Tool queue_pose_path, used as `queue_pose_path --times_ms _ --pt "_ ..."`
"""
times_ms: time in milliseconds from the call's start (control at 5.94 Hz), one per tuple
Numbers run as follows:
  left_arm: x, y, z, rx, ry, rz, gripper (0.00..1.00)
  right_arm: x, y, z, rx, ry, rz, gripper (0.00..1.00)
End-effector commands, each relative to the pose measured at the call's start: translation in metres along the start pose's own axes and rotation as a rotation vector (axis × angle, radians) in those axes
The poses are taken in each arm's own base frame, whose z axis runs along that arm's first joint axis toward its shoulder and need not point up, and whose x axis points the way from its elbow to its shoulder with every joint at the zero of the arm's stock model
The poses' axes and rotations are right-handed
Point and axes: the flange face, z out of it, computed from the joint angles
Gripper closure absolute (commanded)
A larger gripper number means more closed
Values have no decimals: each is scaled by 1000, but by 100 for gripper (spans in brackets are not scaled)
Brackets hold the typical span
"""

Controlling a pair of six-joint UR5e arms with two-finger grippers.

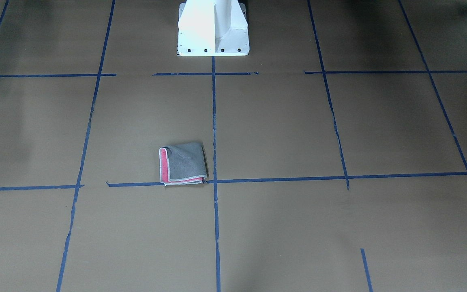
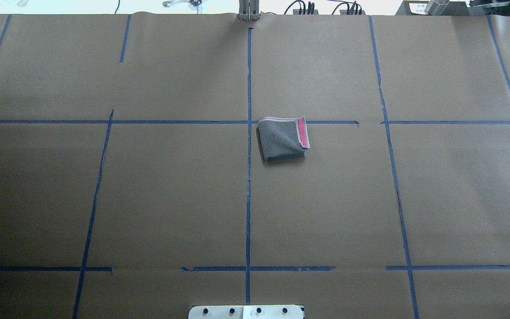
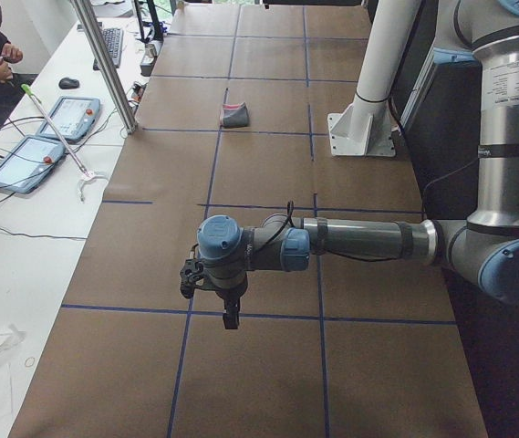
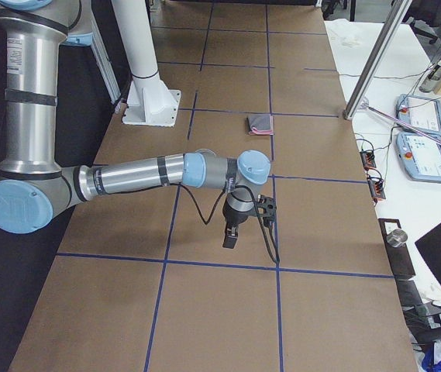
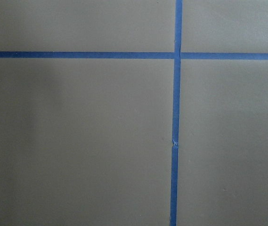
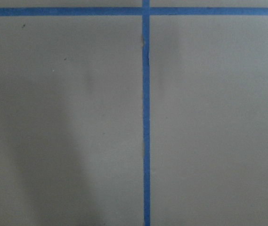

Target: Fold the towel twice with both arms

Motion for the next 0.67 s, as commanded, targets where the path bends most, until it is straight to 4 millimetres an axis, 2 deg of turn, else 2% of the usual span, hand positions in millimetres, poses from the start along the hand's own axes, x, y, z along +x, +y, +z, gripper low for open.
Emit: queue_pose_path --times_ms 0,168,337,505 --pt "2 -3 -2 4 0 5 0 60 3 62 96 27 -60 0" --pt "2 -3 -2 4 -1 6 0 58 -3 60 129 18 -81 0" --pt "2 -3 -2 4 0 7 0 63 -5 50 147 2 -64 0" --pt "2 -3 -2 4 -1 7 0 57 -13 35 138 -9 -44 0"
